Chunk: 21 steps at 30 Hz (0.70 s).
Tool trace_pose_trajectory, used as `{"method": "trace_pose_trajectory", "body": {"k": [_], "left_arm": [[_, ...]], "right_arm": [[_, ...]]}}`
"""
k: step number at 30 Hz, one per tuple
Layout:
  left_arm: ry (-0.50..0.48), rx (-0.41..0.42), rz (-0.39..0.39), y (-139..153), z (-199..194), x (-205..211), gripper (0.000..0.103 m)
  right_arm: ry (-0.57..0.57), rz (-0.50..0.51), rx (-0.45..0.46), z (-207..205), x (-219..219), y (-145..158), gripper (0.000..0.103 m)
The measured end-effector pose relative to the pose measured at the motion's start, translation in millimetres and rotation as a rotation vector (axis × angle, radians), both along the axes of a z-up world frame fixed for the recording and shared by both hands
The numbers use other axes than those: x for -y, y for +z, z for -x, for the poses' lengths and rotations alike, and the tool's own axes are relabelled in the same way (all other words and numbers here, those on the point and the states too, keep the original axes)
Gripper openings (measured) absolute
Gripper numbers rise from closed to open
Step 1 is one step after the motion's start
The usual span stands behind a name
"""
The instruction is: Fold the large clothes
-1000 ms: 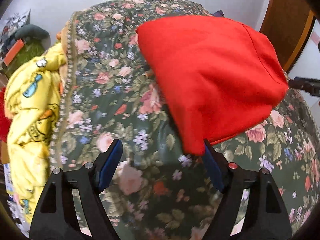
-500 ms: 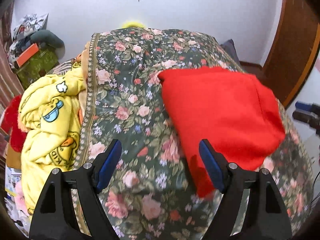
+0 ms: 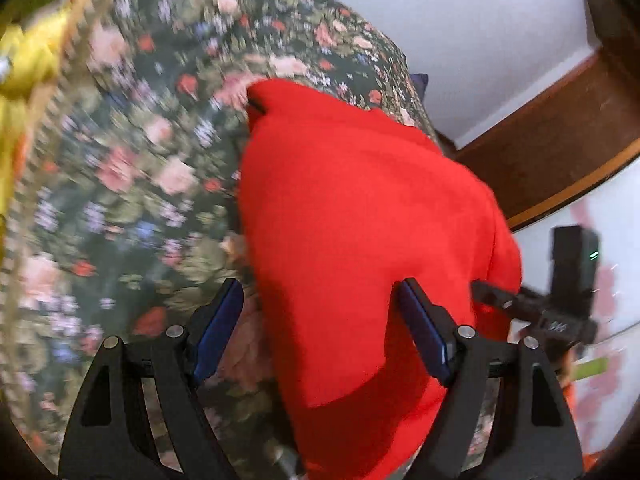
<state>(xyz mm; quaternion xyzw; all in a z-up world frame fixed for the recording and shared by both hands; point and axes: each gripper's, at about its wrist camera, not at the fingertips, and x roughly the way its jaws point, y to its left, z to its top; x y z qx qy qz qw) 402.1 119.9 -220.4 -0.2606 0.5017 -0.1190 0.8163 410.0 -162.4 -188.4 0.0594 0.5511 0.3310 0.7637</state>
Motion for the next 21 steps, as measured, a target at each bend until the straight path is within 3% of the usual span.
{"method": "trace_pose_trajectory", "body": {"k": [6,9,11,14,16,21], "left_arm": [[0.004,-0.063,0.172,-26.3,-24.2,-2.0,0.083],[0.012,-0.063,0.207,-29.4,-28.6,-2.6,0.083],[0.006,-0.049,0.208,-26.2,-27.3,-1.4,0.072],[-0.002,-0.022,0.185,-17.3,-22.0,-1.4,0.053],[-0.002,-0.002,0.152,-7.5,-15.3,-4.6,0.044],[-0.011,0.090,0.076,34.3,2.3,-14.0,0.033]], "right_arm": [[0.044,-0.088,-0.008,-2.8,-11.2,2.1,0.084],[0.051,-0.105,-0.028,-2.1,-18.4,-0.2,0.082],[0.048,-0.095,-0.020,-0.9,-20.9,0.9,0.078],[0.033,-0.095,-0.028,0.0,-20.9,3.8,0.054],[0.035,-0.135,-0.041,1.6,-19.6,10.0,0.032],[0.068,-0.122,0.007,13.7,-44.4,36.1,0.024]]}}
